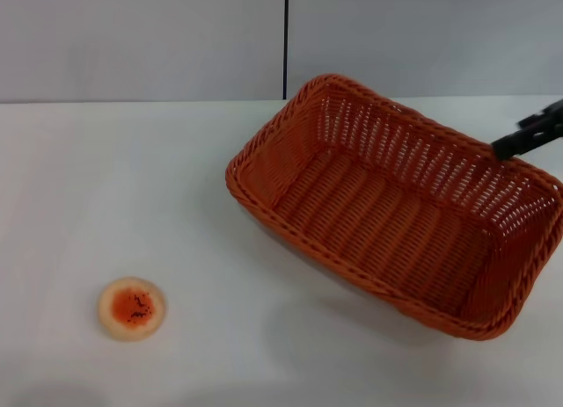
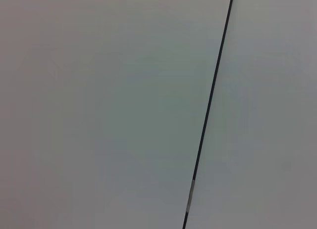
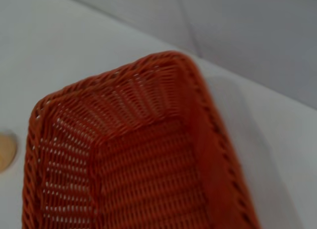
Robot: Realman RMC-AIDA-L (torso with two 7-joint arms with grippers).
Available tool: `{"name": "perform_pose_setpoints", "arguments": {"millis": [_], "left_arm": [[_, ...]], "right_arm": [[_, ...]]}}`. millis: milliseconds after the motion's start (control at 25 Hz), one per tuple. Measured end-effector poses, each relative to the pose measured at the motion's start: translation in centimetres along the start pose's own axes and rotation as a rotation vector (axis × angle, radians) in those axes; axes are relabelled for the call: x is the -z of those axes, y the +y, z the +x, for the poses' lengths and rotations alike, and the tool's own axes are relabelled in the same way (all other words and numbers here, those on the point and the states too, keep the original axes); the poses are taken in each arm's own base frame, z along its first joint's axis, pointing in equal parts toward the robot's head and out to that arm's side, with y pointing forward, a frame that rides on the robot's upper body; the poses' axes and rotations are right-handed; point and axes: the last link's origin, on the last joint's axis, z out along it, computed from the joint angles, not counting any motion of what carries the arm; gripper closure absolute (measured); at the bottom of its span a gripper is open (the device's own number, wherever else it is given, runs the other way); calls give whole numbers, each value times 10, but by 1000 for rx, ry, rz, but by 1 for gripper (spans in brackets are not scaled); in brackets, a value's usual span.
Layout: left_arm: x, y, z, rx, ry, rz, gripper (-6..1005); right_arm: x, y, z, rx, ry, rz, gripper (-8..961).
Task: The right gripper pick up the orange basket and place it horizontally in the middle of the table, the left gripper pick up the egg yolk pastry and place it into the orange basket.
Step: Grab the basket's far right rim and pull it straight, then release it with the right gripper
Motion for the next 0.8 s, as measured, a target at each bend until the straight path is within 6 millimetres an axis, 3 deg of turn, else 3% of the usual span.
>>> {"name": "perform_pose_setpoints", "arguments": {"millis": [280, 400, 800], "left_arm": [[8, -1, 0, 6, -5, 10, 156], [9, -1, 0, 6, -5, 11, 156], [5, 0, 0, 6, 1, 3, 156]], "right_arm": [[-39, 6, -3, 42, 34, 42, 196], [-43, 4, -1, 41, 40, 63, 198], [-17, -1, -7, 41, -45, 144, 203]]}}
